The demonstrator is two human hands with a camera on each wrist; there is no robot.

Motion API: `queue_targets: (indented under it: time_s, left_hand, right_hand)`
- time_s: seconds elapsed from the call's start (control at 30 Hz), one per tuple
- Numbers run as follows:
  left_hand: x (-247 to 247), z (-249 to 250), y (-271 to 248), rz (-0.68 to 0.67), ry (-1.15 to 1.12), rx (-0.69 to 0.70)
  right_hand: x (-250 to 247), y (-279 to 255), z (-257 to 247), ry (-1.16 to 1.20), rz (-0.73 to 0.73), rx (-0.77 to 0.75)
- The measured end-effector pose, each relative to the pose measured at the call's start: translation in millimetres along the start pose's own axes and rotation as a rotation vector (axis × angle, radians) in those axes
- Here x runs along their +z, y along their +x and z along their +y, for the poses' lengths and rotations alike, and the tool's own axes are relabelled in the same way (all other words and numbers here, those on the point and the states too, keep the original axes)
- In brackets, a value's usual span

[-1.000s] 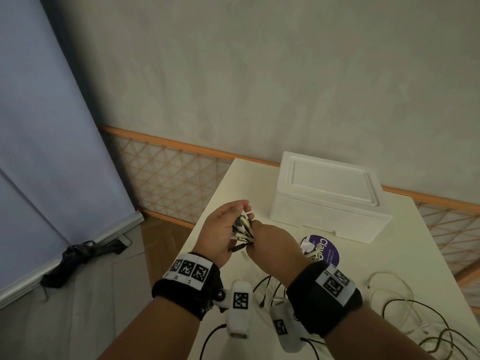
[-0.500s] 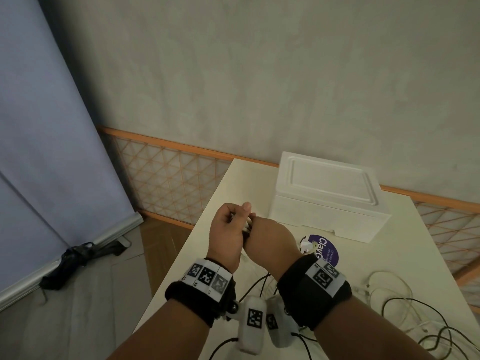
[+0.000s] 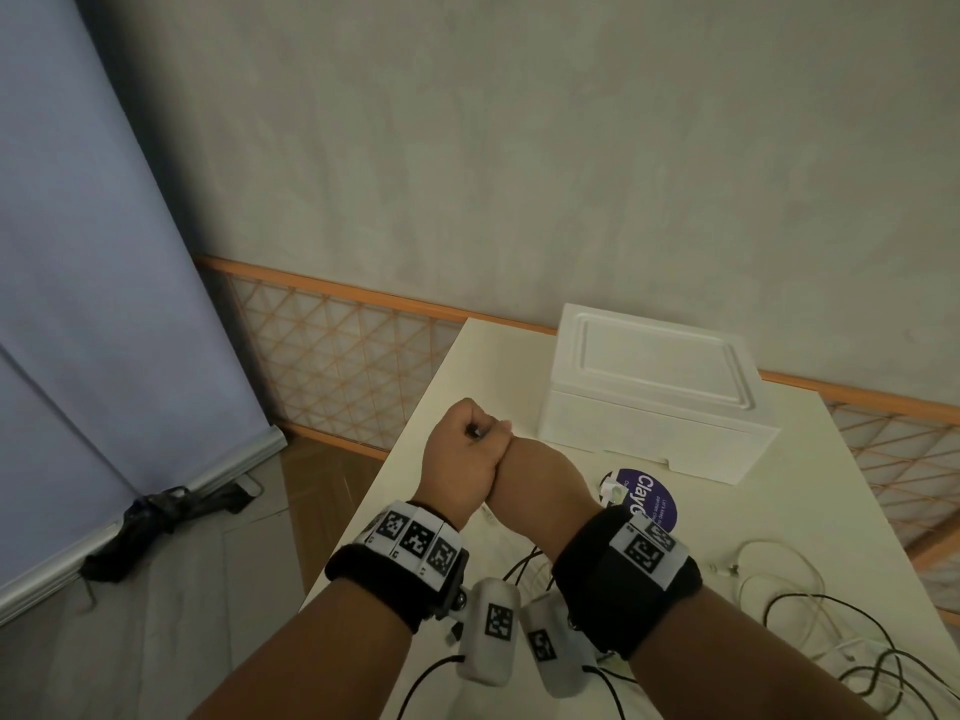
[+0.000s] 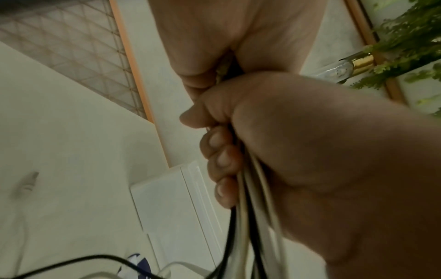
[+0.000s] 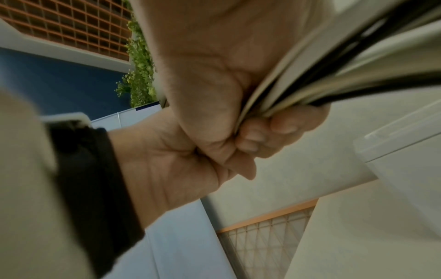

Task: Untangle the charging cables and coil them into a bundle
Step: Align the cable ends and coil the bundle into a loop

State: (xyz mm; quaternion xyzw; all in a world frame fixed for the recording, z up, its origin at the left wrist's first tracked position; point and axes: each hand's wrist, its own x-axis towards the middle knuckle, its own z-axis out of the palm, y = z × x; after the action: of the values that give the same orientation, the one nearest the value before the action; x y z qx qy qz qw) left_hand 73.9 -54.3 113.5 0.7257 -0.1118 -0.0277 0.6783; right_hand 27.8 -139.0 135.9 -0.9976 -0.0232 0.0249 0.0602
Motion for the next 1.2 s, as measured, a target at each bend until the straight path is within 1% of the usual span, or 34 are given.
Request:
queue_targets:
  time_s: [0.1,0.13,0.17,0.27,0.3,0.37,0.5,0.57,0.63,0.67,0.73,0.8,0.93,1.0,1.03,1.07,1.1,1.13,1.17,1.2]
  left_hand:
    - [-2.2,-0.3,3.5,-0.004,-0.092,-0.043]
    - [-3.0,-1.3,4.3,-0.021,-0.111,-0.059]
    - [-3.7,-1.6,4.1,-0.039,-0.135,-0.085]
    - [-2.4,-0.6,1.7,-0.044,-0.243,-0.227]
    - [-1.7,-1.2,2.2,-0.039,-0.246,-0.269]
    - [0.1,-1.6,2.6,-0.034,-0.197,-0.301]
    - [2.2,1.8,1.5,0.007,-0.136,-0.217]
    - [1.9,5.6,-0.1,0.010,-0.199,-0.183]
    - [1.8,8.8,-3.8,-0.001,-0.302,-0.185]
    - [1.7,6.9,-4.6,-0.006,-0.296,-0.179]
    - [1.7,2.2,-5.5,-0.023,-0.137,-0.127]
    - [0.9,0.1,-4.3,-0.020,0.003,-0.078]
    - [-0.9,1.0,-4.3,-0.007,0.063,-0.044]
    - [0.0,0.7,-5.4,0.003,0.065,-0.017]
    - [0.2,-0.1,-5.7,-0.015,0.042,-0.018]
    - [-1.2,-1.1,-7.0,-0.064,-0.024,-0.033]
    - [-4.3,-1.4,-8.5,-0.136,-0.153,-0.068]
    - [-9.1,-3.4,-6.8,-0.192,-0.334,-0.134]
    - [-13.5,-7.0,-3.9,-0.219,-0.549,-0.221]
    - [-15.3,-9.7,-2.3,-0.222,-0.711,-0.303]
  right_hand:
    - [3.3,1.3,4.1,0.148,0.042,0.079]
    - [3.7,1.9,4.2,0.139,0.047,0.091]
    - [3.9,2.9,4.8,0.082,0.038,0.076]
    - [3.7,2.4,6.0,0.037,0.004,0.093]
    - [4.7,2.9,6.8,0.037,0.000,0.092]
    - [5.2,3.1,6.3,0.036,0.007,0.087]
    - [7.7,8.2,4.9,0.050,0.028,0.105]
    - [10.2,9.4,5.4,0.062,0.041,0.111]
    - [8.1,8.4,6.9,0.077,0.049,0.122]
    - [5.7,7.1,7.2,0.054,0.046,0.098]
    - [2.7,5.8,7.1,-0.036,0.015,0.009]
    - [1.9,5.4,6.8,-0.090,-0.004,-0.040]
    - [6.3,9.8,5.4,-0.082,-0.024,-0.054]
    - [8.1,11.2,5.0,-0.061,-0.005,-0.047]
    - [8.3,11.6,5.1,-0.049,-0.001,-0.040]
    - [7.9,11.1,6.3,-0.027,0.004,-0.028]
    - [6.8,11.1,8.6,0.020,0.007,0.009]
    - [5.2,11.7,11.6,0.076,0.019,0.052]
    - [2.4,11.9,14.6,0.131,0.027,0.093]
    - [-0.1,12.9,17.5,0.179,0.034,0.120]
